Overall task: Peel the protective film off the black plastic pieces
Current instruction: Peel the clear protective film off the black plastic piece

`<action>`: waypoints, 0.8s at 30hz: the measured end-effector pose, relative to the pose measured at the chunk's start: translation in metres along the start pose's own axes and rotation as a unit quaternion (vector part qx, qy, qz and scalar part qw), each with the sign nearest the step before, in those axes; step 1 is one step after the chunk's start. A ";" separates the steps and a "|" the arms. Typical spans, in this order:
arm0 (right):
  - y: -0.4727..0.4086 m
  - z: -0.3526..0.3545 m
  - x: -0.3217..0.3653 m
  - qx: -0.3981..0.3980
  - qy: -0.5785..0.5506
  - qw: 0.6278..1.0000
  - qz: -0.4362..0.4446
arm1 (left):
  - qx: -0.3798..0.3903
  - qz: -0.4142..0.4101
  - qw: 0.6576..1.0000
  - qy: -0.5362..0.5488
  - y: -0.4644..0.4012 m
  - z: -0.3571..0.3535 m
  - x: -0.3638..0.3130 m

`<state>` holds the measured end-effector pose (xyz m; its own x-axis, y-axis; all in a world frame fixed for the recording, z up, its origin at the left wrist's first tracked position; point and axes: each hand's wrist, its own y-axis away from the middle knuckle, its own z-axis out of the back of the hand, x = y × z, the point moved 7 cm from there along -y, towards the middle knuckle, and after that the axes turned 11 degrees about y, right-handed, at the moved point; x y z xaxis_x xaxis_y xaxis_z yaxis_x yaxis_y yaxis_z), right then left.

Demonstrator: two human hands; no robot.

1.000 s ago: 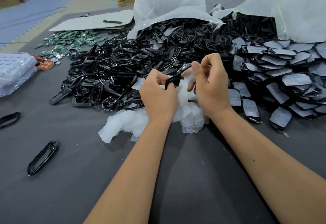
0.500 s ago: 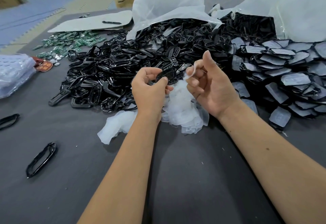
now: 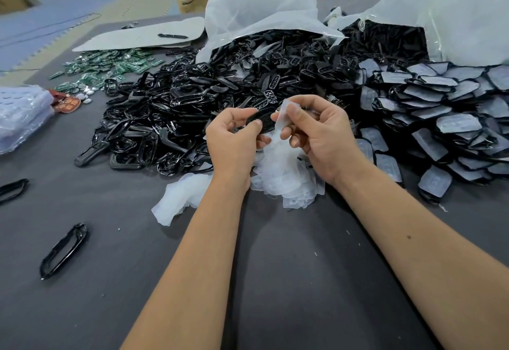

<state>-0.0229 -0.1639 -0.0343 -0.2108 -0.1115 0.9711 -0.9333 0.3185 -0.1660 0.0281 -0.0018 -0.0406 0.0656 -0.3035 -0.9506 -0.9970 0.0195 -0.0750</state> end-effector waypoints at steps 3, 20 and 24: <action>0.000 0.000 -0.001 0.005 0.022 1.000 0.007 | -0.001 0.001 1.000 -0.007 0.001 -0.001 0.000; -0.003 0.002 -0.007 -0.018 -0.005 0.999 -0.028 | 0.010 0.002 1.000 0.008 0.000 -0.001 0.002; -0.004 0.000 -0.009 -0.003 0.024 0.999 -0.020 | 0.007 0.004 1.000 0.015 0.000 -0.001 0.002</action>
<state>-0.0169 -0.1643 -0.0421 -0.1584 -0.0783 0.9843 -0.9387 0.3211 -0.1255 0.0283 -0.0035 -0.0420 0.0554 -0.3317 -0.9417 -0.9968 0.0359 -0.0713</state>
